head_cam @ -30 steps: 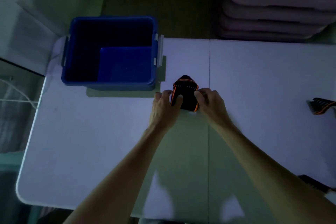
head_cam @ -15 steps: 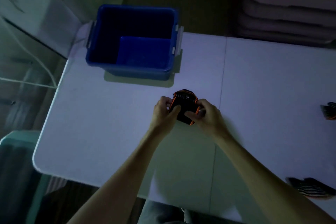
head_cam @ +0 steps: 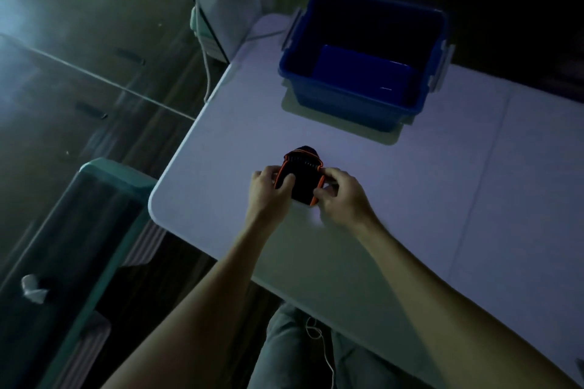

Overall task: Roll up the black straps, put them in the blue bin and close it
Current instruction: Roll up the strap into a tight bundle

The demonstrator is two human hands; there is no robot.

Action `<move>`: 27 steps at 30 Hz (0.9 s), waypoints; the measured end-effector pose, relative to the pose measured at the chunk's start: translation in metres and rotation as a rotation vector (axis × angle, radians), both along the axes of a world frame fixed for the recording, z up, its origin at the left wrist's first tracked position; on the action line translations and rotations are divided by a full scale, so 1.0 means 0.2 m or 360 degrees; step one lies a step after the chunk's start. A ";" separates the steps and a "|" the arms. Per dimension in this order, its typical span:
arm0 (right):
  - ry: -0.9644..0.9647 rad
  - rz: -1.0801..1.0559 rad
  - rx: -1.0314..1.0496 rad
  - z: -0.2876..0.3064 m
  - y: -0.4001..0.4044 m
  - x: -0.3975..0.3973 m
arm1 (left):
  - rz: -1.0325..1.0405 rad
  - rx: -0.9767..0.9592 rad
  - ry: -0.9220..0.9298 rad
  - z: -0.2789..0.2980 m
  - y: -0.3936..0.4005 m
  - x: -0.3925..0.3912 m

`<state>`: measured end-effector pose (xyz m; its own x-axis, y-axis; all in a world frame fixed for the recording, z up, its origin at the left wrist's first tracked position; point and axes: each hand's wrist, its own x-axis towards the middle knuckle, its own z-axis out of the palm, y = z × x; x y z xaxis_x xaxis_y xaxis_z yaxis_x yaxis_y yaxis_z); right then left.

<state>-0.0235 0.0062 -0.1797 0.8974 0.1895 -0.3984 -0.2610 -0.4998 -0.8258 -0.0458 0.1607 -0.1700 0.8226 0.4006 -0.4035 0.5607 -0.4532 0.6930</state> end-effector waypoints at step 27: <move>-0.0116 -0.0463 -0.0154 0.16 -0.10 -0.16 | -0.0610 0.0240 -0.0306 0.22 0.04 0.04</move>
